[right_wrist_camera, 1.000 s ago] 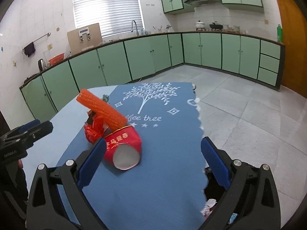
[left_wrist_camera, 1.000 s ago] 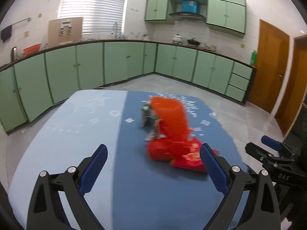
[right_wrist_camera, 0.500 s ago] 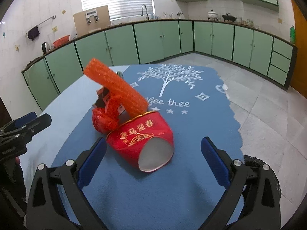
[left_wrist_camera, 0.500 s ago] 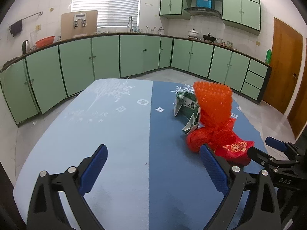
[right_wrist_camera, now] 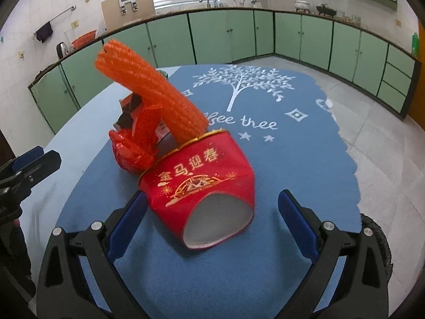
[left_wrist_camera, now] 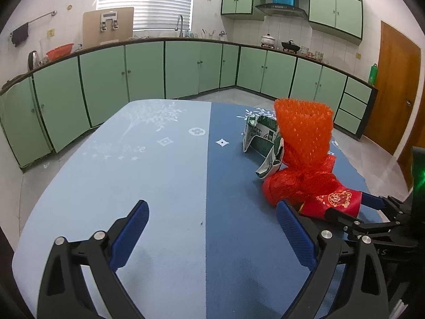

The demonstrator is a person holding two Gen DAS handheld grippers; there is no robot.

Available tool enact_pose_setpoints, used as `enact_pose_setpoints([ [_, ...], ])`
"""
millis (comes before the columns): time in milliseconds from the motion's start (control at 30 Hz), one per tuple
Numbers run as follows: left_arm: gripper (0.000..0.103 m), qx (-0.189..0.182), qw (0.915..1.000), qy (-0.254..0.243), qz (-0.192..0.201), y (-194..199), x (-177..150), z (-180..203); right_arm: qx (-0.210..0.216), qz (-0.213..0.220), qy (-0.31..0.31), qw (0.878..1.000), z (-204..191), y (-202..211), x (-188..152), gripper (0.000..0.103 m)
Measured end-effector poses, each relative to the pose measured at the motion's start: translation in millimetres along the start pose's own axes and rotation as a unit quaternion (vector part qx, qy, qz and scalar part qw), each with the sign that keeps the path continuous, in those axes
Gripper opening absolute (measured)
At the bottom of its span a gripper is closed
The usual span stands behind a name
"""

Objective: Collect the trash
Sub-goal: 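Grasp the red paper cup with the right tool while the left tool grasps the red plastic bag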

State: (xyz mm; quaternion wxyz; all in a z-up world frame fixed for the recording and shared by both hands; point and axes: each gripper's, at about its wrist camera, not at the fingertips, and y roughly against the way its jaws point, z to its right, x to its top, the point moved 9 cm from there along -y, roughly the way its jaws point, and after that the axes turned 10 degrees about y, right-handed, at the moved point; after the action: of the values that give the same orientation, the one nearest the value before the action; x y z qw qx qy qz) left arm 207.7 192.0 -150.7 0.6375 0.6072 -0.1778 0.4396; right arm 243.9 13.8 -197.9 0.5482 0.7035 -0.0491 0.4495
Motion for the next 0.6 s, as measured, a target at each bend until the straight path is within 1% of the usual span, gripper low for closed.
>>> enact_pose_setpoints([
  [33,0.095,0.0,1.0,0.0,-0.001,-0.7,0.0,0.5,0.005,-0.001,0.0,1.0,-0.4,-1.2,0.3,0.095],
  [67,0.095,0.001,1.0,-0.001,-0.002,-1.5,-0.4,1.0,0.01,-0.001,-0.001,1.0,-0.9,-1.2,0.8,0.092],
  [133,0.095,0.001,1.0,-0.002,-0.003,-2.7,-0.9,2.1,0.025,0.003,-0.002,1.0,-2.5,-1.1,1.9,0.08],
  [267,0.095,0.0,1.0,-0.002,-0.006,-3.7,-2.4,6.2,0.033,0.01,0.002,0.999,-6.2,3.6,1.5,0.079],
  [433,0.095,-0.003,1.0,-0.004,-0.006,-2.0,-3.1,11.5,0.018,0.024,0.009,1.0,-5.1,16.0,0.8,0.078],
  [600,0.095,-0.011,0.9999,-0.01,-0.009,-1.3,-5.3,21.5,0.003,0.034,-0.003,0.999,9.7,32.2,-3.9,0.078],
])
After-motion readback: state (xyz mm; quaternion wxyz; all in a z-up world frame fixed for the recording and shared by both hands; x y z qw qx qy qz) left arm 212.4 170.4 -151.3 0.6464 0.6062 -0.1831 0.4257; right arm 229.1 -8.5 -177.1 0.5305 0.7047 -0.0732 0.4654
